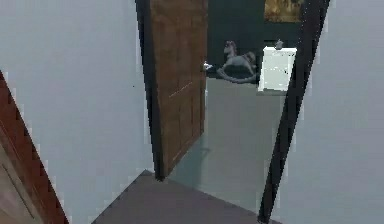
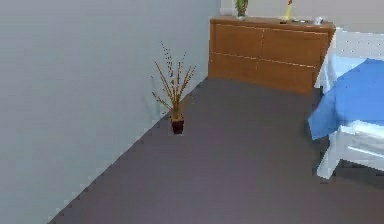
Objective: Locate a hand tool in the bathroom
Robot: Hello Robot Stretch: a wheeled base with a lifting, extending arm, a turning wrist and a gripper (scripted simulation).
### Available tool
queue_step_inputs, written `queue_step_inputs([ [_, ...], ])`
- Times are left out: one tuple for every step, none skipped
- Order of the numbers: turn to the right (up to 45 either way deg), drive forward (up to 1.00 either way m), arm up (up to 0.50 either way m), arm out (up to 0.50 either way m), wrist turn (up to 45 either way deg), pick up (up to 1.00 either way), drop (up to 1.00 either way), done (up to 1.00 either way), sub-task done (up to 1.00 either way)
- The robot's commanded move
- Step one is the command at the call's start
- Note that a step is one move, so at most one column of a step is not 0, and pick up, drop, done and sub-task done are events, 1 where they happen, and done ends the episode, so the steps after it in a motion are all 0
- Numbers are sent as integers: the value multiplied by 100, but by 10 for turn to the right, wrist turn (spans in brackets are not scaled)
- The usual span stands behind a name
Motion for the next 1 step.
queue_step_inputs([
  [60,0,0,0,0,0,0,0,0],
])
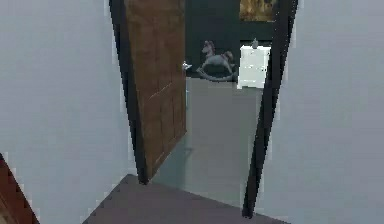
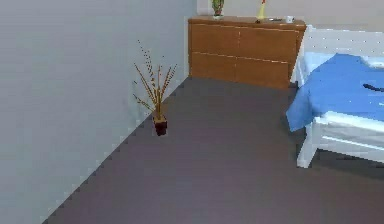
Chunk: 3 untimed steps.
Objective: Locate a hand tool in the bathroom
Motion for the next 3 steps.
queue_step_inputs([
  [0,100,0,0,0,0,0,0,0],
  [90,0,0,0,0,0,0,0,0],
  [0,15,0,0,0,0,0,0,0],
])
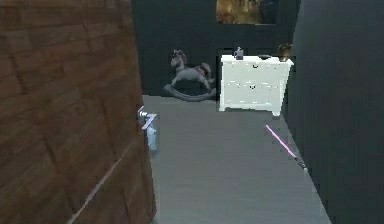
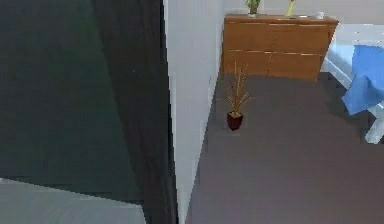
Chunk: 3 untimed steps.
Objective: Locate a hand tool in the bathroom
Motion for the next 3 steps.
queue_step_inputs([
  [90,0,0,0,0,0,0,0,0],
  [0,100,0,0,0,0,0,0,0],
  [60,0,0,0,0,0,0,0,0],
])
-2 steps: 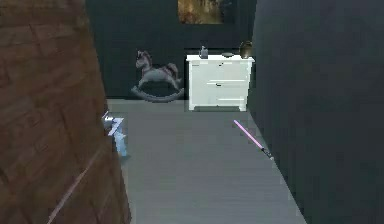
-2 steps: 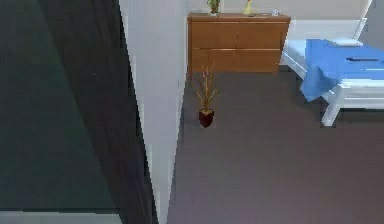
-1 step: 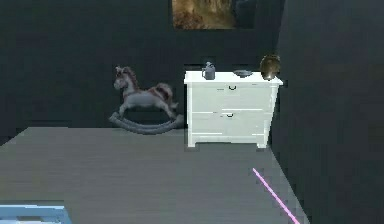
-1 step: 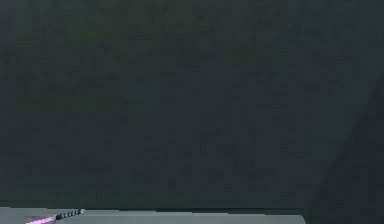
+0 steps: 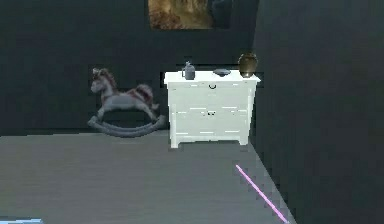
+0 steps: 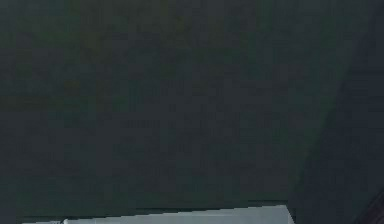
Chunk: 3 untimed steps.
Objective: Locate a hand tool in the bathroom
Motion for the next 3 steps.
queue_step_inputs([
  [0,20,0,0,0,0,0,0,0],
  [-300,0,0,0,0,0,0,0,0],
  [0,85,0,0,0,0,0,0,0],
])
